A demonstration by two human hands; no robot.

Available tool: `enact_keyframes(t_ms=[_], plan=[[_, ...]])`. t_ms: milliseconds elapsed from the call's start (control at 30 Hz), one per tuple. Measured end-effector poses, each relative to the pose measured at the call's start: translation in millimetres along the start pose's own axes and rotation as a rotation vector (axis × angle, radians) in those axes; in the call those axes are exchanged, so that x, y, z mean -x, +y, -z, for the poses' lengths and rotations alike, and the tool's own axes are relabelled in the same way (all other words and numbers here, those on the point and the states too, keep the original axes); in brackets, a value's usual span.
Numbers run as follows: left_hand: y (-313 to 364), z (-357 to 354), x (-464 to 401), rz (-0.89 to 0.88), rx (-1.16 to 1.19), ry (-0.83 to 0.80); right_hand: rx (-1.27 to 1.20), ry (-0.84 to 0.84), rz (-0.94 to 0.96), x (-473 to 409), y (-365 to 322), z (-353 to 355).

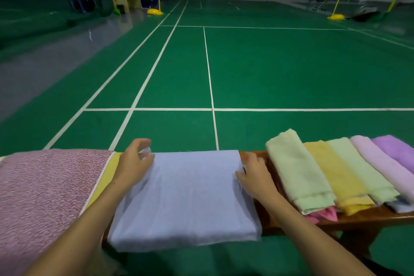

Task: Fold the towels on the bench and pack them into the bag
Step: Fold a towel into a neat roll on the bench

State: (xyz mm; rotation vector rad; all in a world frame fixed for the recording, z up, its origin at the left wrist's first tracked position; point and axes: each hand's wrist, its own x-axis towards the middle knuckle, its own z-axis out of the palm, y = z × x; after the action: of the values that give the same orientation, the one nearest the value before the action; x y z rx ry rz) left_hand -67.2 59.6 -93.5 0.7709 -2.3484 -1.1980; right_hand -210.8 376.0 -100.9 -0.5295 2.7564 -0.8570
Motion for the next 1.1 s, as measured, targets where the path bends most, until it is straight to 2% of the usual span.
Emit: enact_keyframes(t_ms=[133, 233, 367, 500, 633, 833, 1100], plan=[[3, -12, 39, -0.158, -0.397, -0.347, 0.112, -0.051, -0.048, 30, 7, -3], [1, -16, 58, -0.199, -0.601, -0.399, 0.066, -0.091, -0.094, 41, 10, -5], [8, -10, 65, -0.187, -0.61, -0.38, -0.15, -0.158, -0.021, 55, 11, -2], [35, -29, 76, -0.427, -0.561, -0.3, -0.262, -0.154, 0.129, 69, 6, -2], [68, -59, 85, -0.53, -0.459, -0.427, -0.192, -0.22, 0.274, 79, -7, -2], [80, -74, 66, -0.437, -0.409, -0.694, -0.199, -0.249, 0.346, 82, -17, 4], [76, -72, 56, -0.461, -0.573, -0.735, -0.165, -0.302, 0.395, 82, -16, 8]])
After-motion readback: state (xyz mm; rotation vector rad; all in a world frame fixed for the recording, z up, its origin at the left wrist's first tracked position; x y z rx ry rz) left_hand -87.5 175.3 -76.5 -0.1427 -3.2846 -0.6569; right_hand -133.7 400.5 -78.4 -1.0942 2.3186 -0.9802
